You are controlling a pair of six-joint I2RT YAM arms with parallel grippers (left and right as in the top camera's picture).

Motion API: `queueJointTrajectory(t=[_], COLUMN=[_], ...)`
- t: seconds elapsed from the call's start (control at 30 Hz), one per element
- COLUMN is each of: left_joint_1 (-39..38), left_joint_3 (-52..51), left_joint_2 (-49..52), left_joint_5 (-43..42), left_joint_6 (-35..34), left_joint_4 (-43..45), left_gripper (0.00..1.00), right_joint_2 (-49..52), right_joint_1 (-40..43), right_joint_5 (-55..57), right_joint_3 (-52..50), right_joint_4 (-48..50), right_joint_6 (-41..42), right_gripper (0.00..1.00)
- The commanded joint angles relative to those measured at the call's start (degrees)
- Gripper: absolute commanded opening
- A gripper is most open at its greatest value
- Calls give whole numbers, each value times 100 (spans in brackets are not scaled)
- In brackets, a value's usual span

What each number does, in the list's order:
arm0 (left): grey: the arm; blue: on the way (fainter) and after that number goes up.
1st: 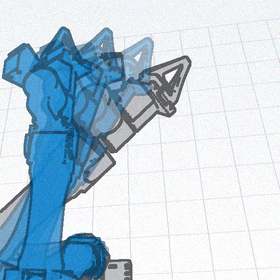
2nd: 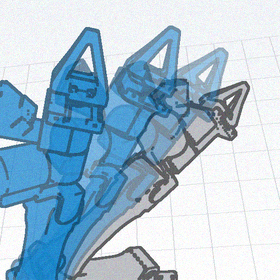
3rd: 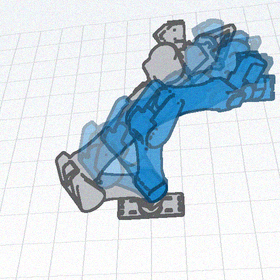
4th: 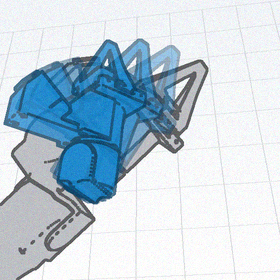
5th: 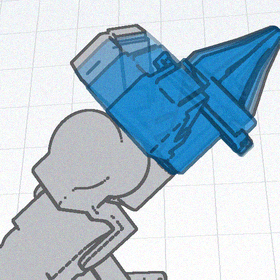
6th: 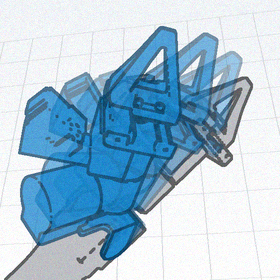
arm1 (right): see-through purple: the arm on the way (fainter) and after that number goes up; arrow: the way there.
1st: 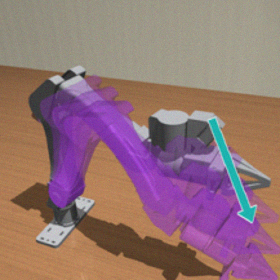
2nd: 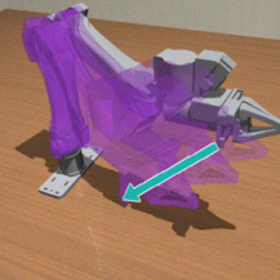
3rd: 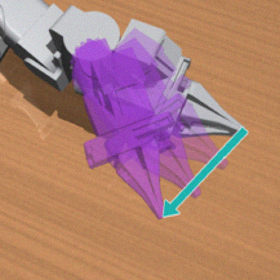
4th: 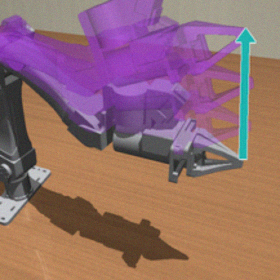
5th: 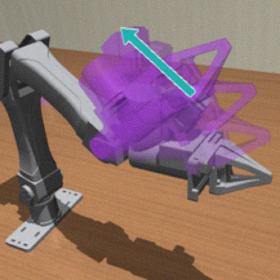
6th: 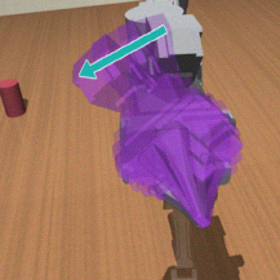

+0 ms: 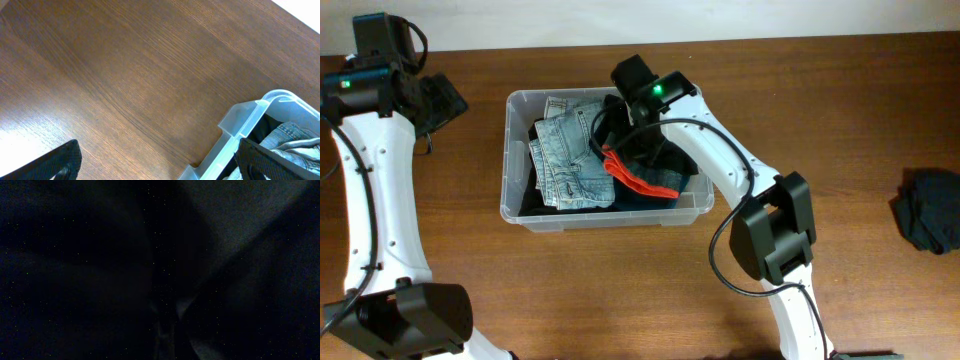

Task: Pack container
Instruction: 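Lower the black garment into the bin's right half and release, then press the black garment down inside the bin with right gripper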

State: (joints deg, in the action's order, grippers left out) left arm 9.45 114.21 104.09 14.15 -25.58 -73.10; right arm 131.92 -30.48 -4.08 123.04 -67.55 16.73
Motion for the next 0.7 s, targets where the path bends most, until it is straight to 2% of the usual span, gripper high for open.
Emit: queueJointTrajectory(t=[0.0,0.17,0.67], left_joint_1=[20,20,20], left_joint_3=[35,35,35], left_joint_2=[-114,-114,-114], left_joint_5=[22,22,22], left_joint_6=[-55,-55,-55], left_joint_4=[-7,-7,-7], left_gripper=[99,99,99], right_joint_2=[-452,-481,-256], right_joint_1=[-74,-74,-525], right_joint_5=[-7,-343,-730], right_joint_3=[487,909,800], right_joint_4=[-2,11,48], right_joint_6=[68,70,66], right_gripper=[4,4,4])
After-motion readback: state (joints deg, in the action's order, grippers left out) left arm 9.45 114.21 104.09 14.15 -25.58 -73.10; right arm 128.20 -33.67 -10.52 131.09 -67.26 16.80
